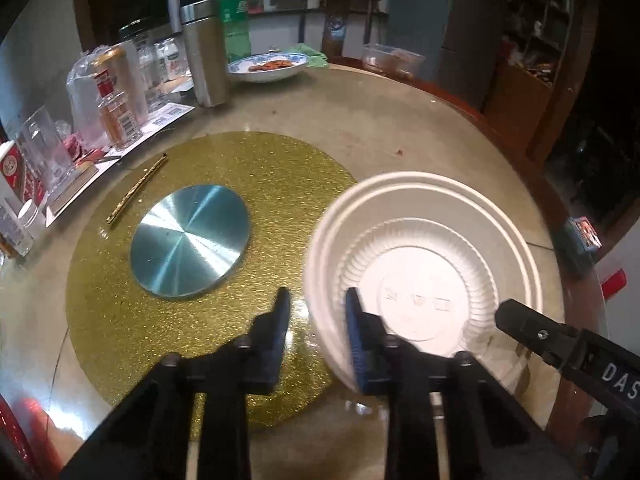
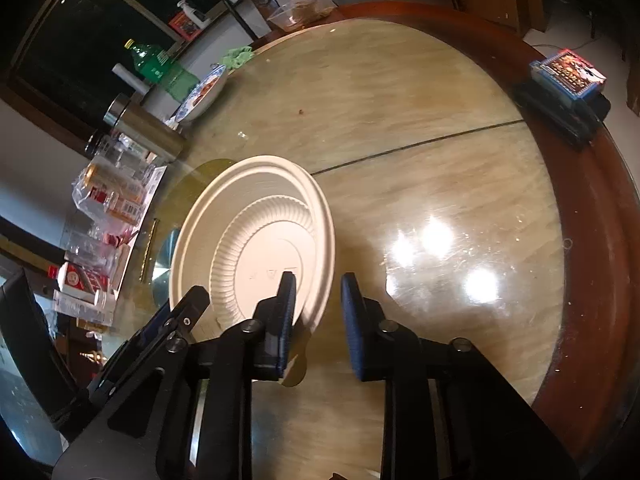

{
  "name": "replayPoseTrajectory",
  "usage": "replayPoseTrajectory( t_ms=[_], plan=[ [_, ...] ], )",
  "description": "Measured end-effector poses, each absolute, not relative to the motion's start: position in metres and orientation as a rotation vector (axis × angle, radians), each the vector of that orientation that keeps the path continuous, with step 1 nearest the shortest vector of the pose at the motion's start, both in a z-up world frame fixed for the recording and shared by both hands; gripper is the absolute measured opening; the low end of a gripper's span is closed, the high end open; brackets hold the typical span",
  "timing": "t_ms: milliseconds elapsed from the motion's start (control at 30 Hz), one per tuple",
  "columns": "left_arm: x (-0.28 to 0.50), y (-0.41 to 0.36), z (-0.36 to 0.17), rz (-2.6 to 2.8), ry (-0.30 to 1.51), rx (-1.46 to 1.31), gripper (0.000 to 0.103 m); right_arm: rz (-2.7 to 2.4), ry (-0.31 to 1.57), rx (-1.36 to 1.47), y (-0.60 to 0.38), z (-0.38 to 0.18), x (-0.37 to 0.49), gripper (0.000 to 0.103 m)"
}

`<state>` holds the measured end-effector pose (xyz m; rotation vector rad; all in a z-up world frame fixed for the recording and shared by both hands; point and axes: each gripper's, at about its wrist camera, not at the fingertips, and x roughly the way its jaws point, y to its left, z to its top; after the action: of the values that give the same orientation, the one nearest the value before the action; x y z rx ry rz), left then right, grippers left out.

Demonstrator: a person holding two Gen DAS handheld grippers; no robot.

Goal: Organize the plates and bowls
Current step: 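Lift the second beige bowl off the table with both tools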

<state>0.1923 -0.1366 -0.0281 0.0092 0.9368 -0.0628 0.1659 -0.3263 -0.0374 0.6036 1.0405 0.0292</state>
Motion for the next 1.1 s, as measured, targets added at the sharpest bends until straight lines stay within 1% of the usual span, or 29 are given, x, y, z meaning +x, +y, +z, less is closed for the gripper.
replayPoseTrajectory(
  t_ms=[67,567,1100],
  plan=[
    [0.191,-0.138,-0.027,-0.064,0.93,0.021,0.018,0.031,1.038,0.596,-0.323,-0.036,0.166,0.015],
    [0.193,-0.13,-0.031,-0.053,0.947,0.025,0.017,0.074,1.043,0.618,-0.32,-0.036,0.164,0.013],
    [0.174,-0.119,-0.021,-0.012,0.909,0.05,0.017,0.105,1.039,0.614,-0.304,-0.032,0.157,0.012]
  ],
)
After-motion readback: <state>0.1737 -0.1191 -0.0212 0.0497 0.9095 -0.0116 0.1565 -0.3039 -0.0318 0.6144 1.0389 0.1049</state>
